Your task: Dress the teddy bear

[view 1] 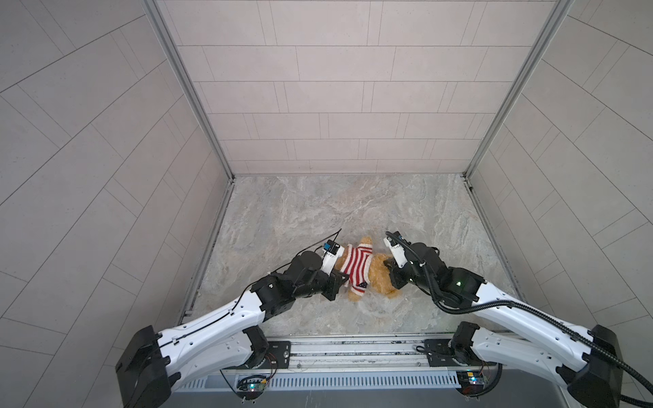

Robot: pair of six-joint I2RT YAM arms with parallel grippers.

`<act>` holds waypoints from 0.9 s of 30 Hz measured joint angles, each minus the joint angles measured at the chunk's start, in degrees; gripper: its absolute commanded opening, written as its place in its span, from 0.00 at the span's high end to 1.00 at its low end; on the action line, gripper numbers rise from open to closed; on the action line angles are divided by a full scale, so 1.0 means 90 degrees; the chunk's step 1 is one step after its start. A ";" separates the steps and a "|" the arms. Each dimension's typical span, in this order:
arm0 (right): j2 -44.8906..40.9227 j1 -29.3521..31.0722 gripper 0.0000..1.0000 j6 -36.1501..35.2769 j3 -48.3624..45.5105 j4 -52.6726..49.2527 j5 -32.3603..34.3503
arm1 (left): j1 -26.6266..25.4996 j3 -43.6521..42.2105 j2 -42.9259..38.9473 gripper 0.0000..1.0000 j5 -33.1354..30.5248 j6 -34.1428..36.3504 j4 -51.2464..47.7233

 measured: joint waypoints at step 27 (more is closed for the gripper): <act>-0.0311 0.0549 0.40 0.0680 -0.1195 0.0289 0.0119 | 0.0685 0.0403 0.1970 1.00 0.0459 -0.0452 0.1141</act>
